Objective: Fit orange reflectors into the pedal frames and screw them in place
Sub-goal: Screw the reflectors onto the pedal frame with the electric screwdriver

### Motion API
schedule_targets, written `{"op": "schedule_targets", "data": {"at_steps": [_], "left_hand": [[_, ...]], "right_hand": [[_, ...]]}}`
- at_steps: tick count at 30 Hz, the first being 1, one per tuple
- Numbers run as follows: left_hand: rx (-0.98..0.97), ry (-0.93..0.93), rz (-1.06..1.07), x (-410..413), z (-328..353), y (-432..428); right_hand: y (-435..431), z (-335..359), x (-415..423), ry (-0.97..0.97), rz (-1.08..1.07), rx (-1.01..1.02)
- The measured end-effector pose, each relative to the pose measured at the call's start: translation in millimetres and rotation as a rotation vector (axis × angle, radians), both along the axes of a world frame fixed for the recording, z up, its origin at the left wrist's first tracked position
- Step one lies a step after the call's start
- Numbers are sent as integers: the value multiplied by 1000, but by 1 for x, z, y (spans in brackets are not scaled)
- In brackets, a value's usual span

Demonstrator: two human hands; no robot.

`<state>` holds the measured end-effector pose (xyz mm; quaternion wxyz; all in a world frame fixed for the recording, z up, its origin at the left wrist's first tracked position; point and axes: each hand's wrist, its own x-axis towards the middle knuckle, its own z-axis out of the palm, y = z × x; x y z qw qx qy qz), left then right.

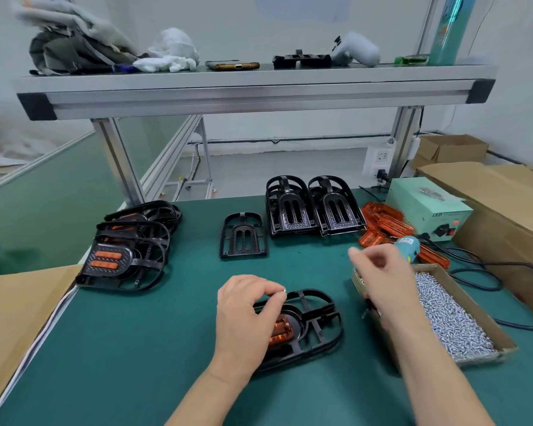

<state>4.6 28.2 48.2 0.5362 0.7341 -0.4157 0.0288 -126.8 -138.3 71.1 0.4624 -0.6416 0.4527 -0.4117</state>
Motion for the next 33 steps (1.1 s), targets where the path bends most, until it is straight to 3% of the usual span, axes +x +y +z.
{"op": "schedule_targets", "data": {"at_steps": [4,9,14,20,24,33], "left_hand": [[17,51,4,0,-1,2],[49,92,3,-2,-3,1],[64,99,-7,-3,-4,1],[92,105,-11,-2,-4,3],[116,102,-9,0,-5,4],[99,113,-27,-3,-8,6]], "right_hand": [[-31,-12,-19,59,-188,-10],[-51,-23,-31,-346,-221,270],[-68,-28,-37,-21,-333,171],[-78,-27,-32,46,-294,341],[-77,-26,-27,-141,-240,422],[-30,22,-1,-816,-122,482]]}}
